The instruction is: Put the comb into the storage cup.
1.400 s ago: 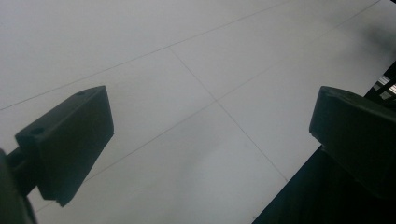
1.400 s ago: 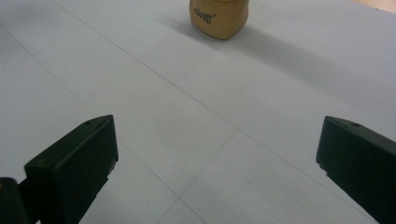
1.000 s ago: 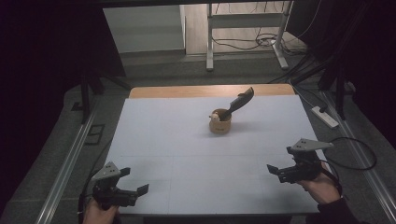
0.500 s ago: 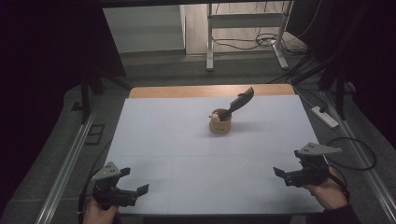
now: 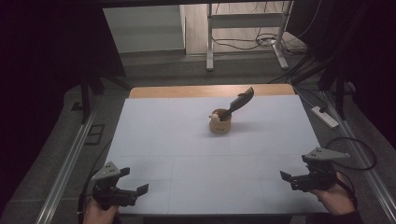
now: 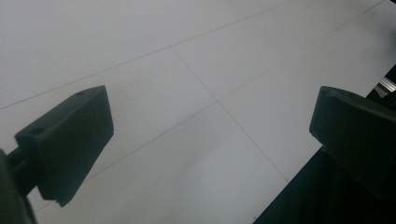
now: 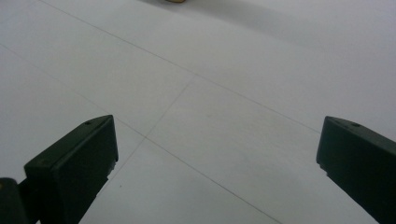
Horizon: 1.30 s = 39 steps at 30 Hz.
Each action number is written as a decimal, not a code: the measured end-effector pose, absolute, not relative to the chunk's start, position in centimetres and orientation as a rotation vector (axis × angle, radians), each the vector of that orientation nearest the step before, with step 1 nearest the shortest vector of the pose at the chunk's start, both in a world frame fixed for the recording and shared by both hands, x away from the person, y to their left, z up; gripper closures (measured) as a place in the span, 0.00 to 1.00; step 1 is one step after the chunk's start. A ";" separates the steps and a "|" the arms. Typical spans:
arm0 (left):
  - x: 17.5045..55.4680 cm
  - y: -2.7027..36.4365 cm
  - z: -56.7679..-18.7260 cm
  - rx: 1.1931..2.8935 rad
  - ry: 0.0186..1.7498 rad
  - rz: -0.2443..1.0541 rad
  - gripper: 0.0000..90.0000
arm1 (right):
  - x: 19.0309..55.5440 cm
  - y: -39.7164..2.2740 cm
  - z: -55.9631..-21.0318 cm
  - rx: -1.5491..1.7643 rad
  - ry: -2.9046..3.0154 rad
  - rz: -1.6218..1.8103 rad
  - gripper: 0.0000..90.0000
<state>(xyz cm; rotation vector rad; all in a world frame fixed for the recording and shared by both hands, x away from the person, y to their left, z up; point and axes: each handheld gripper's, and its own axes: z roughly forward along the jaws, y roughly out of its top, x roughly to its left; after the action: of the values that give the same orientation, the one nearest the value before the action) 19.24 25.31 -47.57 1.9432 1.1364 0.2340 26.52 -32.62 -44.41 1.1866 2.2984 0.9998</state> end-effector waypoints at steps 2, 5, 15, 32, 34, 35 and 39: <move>19.2 25.3 -47.6 1.944 1.136 0.234 0.00 | 26.4 -32.8 -44.5 1.194 2.297 0.996 0.00; 19.2 25.3 -47.6 1.944 1.136 0.235 0.00 | 26.3 -33.0 -44.6 1.199 2.297 0.980 0.00; 19.2 25.3 -47.6 1.945 1.135 0.236 0.00 | 25.8 -33.7 -45.2 1.231 2.294 0.936 0.00; 19.2 25.3 -47.6 1.945 1.133 0.235 0.00 | 25.1 -34.7 -46.0 1.283 2.291 0.865 0.00; 19.2 25.3 -47.6 1.946 1.133 0.236 0.00 | 25.1 -34.7 -46.0 1.284 2.291 0.856 0.00; 19.2 25.3 -47.6 1.946 1.133 0.235 0.00 | 25.1 -34.7 -46.0 1.283 2.291 0.852 0.00; 19.2 25.3 -47.6 1.947 1.133 0.236 0.00 | 25.0 -34.7 -46.0 1.288 2.296 0.822 0.00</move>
<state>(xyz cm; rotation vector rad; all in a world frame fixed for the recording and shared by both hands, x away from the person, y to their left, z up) 19.19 25.28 -47.58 1.9468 1.1334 0.2361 25.05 -34.69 -46.05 1.2876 2.2962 0.8220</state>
